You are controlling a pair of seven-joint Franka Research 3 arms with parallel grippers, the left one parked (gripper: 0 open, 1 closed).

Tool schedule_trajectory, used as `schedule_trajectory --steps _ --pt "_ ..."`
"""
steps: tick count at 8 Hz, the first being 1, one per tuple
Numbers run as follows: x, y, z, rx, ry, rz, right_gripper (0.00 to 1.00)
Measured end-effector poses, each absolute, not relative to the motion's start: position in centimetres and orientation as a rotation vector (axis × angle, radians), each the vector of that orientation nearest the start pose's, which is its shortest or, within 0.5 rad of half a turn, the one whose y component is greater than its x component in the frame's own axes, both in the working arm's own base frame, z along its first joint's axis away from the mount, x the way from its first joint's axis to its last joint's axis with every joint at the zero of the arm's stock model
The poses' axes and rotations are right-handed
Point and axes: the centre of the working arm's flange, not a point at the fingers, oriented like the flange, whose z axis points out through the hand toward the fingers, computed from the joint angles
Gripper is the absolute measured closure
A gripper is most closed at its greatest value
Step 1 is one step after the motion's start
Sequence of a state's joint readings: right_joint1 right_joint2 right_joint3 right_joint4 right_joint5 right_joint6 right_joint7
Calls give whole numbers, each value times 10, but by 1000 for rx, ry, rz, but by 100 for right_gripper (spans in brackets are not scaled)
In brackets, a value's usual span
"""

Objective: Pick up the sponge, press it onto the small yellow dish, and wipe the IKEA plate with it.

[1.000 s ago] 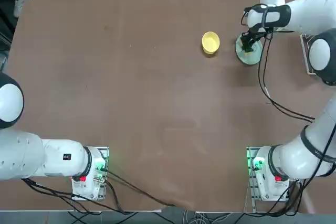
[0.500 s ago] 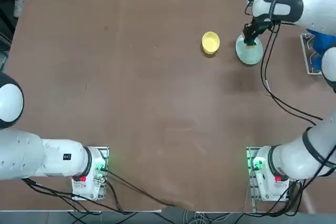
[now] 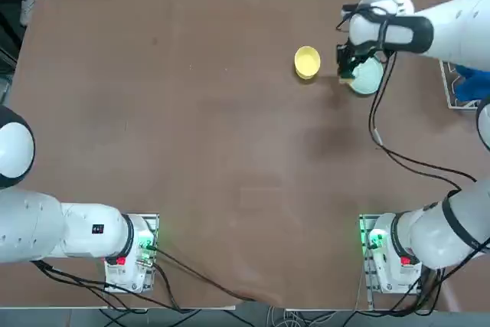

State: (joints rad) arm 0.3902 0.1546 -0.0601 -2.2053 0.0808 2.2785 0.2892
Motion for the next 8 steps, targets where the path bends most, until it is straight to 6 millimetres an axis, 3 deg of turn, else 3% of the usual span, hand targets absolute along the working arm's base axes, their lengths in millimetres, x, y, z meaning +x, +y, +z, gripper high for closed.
schedule_trajectory --steps 2,4,6,8 --pt "483 226 297 -3116 69 106 63" --pt "460 263 285 -3115 90 80 63" --pt "438 282 266 -3115 67 60 63" --pt "420 284 244 -3119 43 52 63"
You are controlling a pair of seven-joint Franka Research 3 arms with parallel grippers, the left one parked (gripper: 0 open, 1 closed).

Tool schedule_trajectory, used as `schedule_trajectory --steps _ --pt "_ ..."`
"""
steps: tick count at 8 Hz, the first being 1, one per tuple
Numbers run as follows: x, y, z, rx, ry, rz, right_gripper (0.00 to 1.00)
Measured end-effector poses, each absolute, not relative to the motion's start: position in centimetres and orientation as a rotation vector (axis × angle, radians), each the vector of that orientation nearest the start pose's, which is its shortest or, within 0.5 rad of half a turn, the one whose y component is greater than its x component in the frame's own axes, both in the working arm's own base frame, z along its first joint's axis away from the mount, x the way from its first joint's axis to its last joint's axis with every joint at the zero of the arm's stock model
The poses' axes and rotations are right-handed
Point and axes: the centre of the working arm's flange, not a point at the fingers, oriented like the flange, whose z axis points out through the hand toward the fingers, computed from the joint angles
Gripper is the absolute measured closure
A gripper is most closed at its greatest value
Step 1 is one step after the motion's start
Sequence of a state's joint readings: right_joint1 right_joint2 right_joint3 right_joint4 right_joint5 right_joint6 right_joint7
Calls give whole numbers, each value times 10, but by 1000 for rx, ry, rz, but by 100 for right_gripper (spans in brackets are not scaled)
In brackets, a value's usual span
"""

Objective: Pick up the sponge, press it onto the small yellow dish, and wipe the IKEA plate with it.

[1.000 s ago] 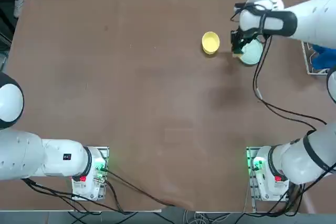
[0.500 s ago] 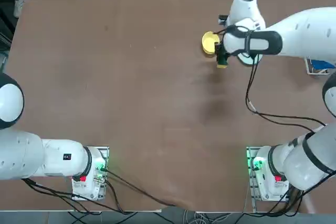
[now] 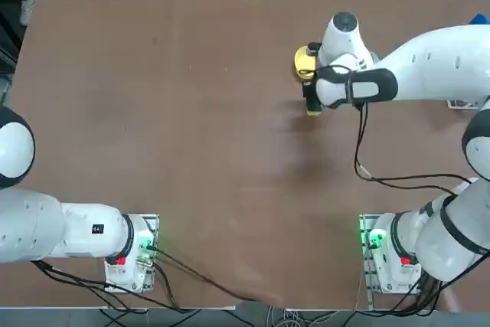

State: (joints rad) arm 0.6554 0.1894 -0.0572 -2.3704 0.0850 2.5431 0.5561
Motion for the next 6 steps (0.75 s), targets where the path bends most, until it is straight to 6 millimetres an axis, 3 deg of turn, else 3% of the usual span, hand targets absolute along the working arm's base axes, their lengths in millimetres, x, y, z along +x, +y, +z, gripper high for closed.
schedule_trajectory --steps 3,5,6 --pt "408 276 211 -3130 45 52 63" --pt "407 275 201 -3138 46 62 61" --pt "406 275 199 -3139 46 65 55"
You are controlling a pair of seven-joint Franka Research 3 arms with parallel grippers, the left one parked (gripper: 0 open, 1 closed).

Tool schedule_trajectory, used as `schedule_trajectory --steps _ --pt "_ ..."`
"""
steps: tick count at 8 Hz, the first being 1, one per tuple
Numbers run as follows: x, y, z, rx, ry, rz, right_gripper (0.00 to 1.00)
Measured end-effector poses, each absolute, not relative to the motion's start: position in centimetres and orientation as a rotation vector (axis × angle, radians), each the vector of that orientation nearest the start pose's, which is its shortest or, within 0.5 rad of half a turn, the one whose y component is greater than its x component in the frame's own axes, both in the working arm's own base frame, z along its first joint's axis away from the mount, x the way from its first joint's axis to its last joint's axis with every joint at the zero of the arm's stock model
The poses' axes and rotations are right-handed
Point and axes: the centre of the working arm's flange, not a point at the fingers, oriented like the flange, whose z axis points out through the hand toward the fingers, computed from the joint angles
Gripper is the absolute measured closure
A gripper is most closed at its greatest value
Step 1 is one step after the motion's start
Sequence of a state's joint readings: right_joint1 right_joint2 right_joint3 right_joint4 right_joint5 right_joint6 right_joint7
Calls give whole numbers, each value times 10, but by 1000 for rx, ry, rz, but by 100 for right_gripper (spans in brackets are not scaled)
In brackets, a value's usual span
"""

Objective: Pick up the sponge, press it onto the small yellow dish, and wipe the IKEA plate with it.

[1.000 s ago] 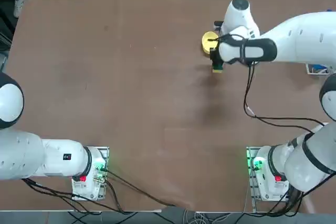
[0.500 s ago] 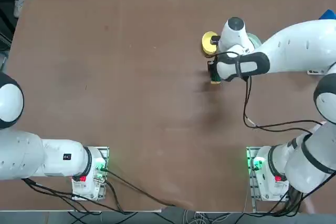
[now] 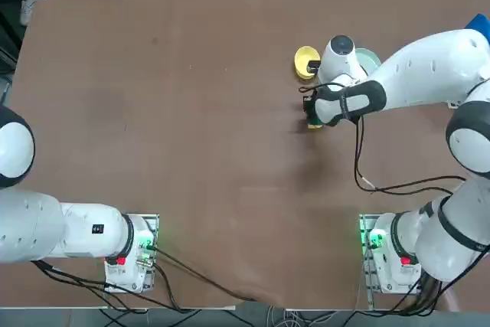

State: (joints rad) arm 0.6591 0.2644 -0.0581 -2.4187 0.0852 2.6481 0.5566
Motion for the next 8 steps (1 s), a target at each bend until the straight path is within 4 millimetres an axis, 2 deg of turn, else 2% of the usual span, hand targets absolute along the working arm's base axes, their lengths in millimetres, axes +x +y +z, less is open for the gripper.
schedule_trajectory --steps 1,2,4,5,6,8 --pt "406 274 198 -3140 47 67 52" --pt "406 275 198 -3140 47 67 37" --pt "406 275 199 -3139 46 63 26" --pt "409 277 203 -3131 46 45 10" --pt "413 279 213 -3117 47 14 0" --pt "421 280 243 -3084 58 -48 0"
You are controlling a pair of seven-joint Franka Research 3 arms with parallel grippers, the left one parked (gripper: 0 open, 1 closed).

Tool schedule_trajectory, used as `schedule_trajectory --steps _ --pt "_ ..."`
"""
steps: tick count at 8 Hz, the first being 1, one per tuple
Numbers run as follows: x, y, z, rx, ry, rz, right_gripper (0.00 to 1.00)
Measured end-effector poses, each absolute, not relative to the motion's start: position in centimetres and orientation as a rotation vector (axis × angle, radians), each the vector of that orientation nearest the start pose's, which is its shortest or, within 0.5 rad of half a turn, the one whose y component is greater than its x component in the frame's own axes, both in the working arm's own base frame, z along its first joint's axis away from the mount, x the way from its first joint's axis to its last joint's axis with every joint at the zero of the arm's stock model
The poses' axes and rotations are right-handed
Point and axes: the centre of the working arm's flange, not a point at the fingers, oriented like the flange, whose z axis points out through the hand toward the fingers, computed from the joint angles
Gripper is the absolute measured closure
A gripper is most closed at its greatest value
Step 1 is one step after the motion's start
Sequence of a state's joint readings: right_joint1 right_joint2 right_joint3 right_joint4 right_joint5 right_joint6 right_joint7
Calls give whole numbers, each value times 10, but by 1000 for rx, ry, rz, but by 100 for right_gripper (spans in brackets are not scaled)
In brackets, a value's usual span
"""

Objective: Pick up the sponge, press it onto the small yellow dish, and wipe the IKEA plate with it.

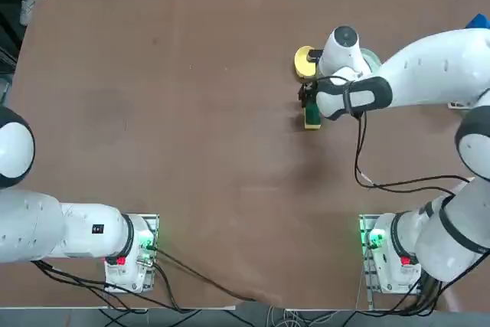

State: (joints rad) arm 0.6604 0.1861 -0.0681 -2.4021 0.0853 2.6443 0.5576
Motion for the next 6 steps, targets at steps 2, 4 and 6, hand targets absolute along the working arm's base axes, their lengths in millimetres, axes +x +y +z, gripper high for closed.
schedule_trajectory --steps 2,4,6 --pt "426 277 272 -3058 70 -91 0" --pt "440 269 323 -3048 110 -73 0" --pt "468 255 410 -3042 141 -40 0"
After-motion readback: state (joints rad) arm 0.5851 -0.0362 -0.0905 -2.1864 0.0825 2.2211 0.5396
